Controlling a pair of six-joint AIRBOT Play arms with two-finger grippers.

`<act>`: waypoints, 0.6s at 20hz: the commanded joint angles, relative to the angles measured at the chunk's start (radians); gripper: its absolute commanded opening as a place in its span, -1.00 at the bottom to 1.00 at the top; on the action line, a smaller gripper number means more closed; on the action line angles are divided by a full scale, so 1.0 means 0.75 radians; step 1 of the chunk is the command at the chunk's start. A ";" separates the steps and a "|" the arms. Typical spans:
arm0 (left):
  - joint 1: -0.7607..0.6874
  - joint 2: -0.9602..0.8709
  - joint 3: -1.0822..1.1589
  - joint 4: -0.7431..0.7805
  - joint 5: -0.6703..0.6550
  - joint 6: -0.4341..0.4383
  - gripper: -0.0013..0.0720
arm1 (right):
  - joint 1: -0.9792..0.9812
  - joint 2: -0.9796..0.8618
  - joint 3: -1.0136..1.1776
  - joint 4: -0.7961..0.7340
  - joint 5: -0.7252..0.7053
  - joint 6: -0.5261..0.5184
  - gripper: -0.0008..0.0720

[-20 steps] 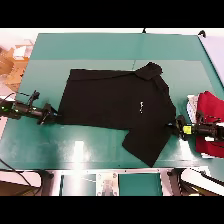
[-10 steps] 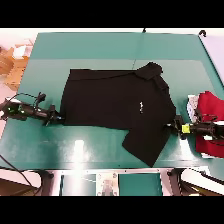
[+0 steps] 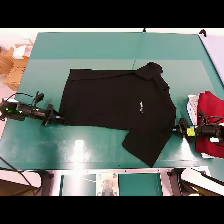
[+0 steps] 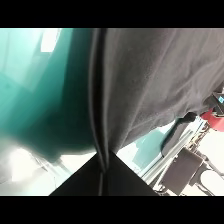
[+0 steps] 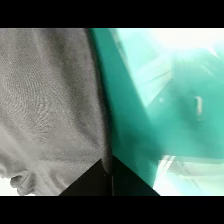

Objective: Fold the shirts.

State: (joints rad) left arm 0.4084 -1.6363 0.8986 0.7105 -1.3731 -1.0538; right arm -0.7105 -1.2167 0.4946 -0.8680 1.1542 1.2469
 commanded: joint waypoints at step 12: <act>0.001 0.821 0.989 -0.748 -0.067 -0.013 -0.89 | -0.015 0.470 1.358 0.822 0.164 -0.143 -0.94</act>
State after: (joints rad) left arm 0.4084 -1.1610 1.4189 0.2920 -1.4803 -1.0458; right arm -0.7128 -0.9539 1.2488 -0.3210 1.3205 1.1477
